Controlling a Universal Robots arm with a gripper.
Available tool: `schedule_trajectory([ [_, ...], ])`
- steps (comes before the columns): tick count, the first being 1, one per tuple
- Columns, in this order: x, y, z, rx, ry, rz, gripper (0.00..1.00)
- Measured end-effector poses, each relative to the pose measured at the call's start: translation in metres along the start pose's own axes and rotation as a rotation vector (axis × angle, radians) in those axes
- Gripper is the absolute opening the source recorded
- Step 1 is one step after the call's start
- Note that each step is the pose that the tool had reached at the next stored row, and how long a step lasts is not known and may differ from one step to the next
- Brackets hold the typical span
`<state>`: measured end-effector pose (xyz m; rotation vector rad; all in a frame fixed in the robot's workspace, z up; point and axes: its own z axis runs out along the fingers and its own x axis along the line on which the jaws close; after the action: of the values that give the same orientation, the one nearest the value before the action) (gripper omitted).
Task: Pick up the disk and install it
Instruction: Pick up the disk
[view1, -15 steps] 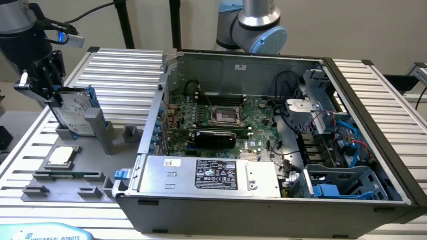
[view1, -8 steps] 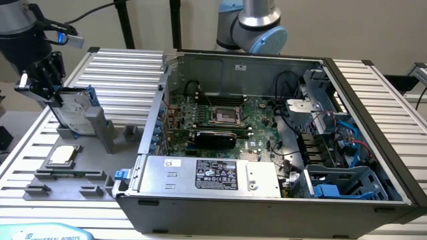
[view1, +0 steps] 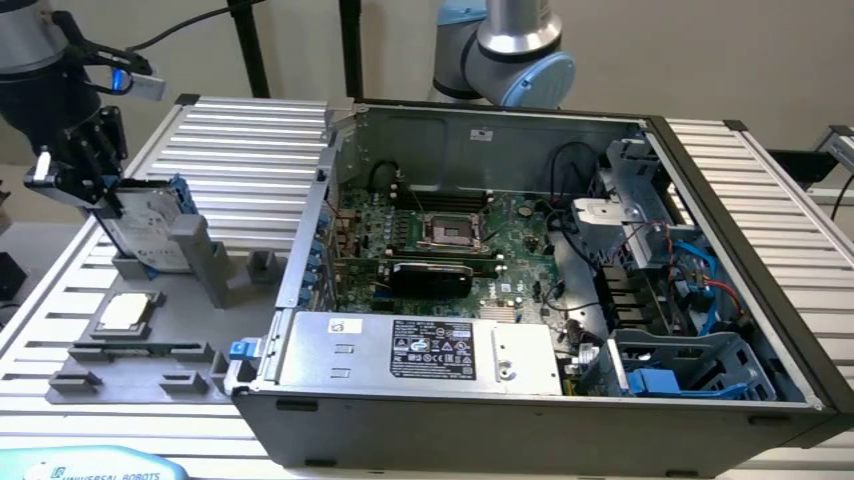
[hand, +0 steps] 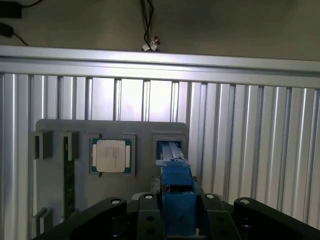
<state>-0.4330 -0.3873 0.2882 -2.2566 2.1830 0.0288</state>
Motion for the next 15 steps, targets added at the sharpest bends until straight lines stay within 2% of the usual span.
schedule_trajectory([
  [15, 0.0002, 0.0, -0.0003, 0.0003, -0.0002, 0.0, 0.33],
])
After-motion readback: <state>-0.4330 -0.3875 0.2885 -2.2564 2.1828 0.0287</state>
